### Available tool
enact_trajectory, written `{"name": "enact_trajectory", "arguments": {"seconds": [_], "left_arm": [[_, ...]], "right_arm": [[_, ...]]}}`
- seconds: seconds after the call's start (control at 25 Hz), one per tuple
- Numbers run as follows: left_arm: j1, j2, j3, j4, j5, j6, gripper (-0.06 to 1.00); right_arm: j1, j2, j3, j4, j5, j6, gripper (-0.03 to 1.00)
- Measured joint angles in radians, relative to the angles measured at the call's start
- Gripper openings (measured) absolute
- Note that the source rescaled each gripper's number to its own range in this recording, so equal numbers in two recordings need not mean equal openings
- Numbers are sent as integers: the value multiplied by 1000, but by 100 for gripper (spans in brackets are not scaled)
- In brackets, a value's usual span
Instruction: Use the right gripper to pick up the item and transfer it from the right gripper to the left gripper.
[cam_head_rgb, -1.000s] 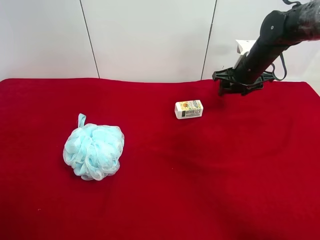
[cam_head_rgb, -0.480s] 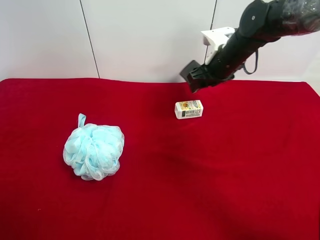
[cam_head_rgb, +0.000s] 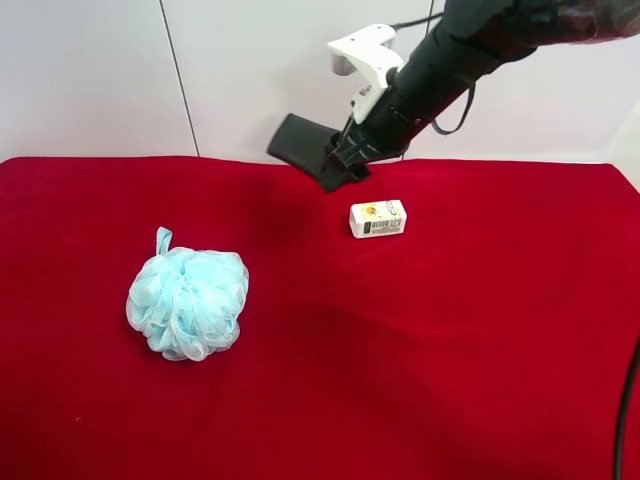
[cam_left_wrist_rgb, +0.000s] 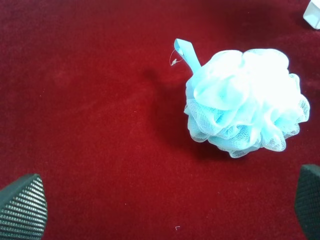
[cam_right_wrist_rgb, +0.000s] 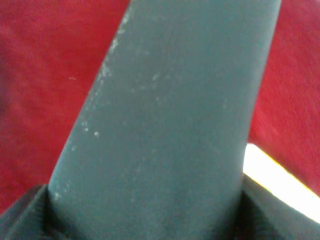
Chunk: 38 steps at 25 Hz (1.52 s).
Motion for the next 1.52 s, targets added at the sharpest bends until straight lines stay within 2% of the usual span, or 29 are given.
{"name": "enact_trajectory", "arguments": {"seconds": [0.48,0.72,0.96,1.16,1.52], "left_arm": [[0,0,0,0,0,0,100],[0,0,0,0,0,0,100],[0,0,0,0,0,0,100],[0,0,0,0,0,0,100],[0,0,0,0,0,0,100]], "right_arm": [[159,-47,7,35,-20,-306,0],[191,-108,134,42,-230,-365,0],[200,-180,299,49,-377,-435,0],[238,-228,406,93,-535,-501,0],[274,-230,422,97,-593,-509,0]]}}
